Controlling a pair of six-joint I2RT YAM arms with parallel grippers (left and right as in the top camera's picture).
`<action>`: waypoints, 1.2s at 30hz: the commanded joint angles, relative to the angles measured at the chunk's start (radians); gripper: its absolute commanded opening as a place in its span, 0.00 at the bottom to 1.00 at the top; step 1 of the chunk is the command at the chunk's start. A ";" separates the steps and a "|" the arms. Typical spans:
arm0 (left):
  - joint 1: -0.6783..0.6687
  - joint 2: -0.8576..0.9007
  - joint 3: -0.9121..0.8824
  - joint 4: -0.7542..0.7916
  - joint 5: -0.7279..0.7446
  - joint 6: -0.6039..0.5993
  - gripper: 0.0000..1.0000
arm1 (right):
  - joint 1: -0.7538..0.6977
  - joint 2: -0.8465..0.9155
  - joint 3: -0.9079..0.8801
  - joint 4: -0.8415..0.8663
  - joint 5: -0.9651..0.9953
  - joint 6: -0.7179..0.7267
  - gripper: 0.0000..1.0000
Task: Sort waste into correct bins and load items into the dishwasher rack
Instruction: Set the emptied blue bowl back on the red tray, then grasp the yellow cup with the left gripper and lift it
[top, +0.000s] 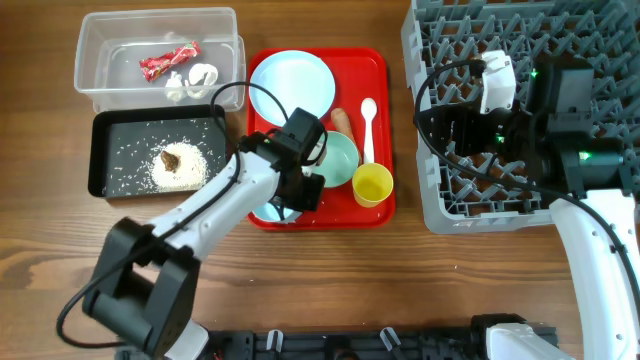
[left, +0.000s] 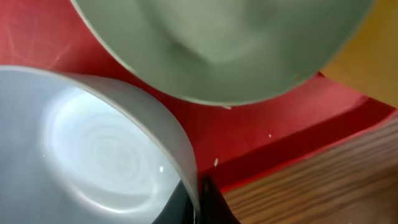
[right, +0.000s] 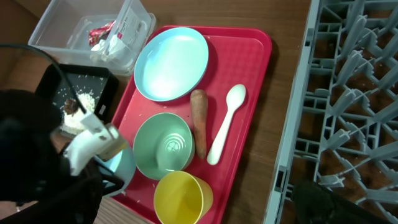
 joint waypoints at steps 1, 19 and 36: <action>-0.002 0.035 -0.004 0.023 -0.016 0.012 0.09 | 0.002 0.010 0.005 -0.001 -0.016 0.006 1.00; -0.002 0.045 0.224 0.087 0.165 -0.023 0.58 | 0.002 0.010 0.005 -0.001 -0.016 0.003 1.00; -0.099 0.177 0.224 0.159 0.119 -0.044 0.38 | 0.002 0.010 -0.001 0.002 -0.016 0.003 1.00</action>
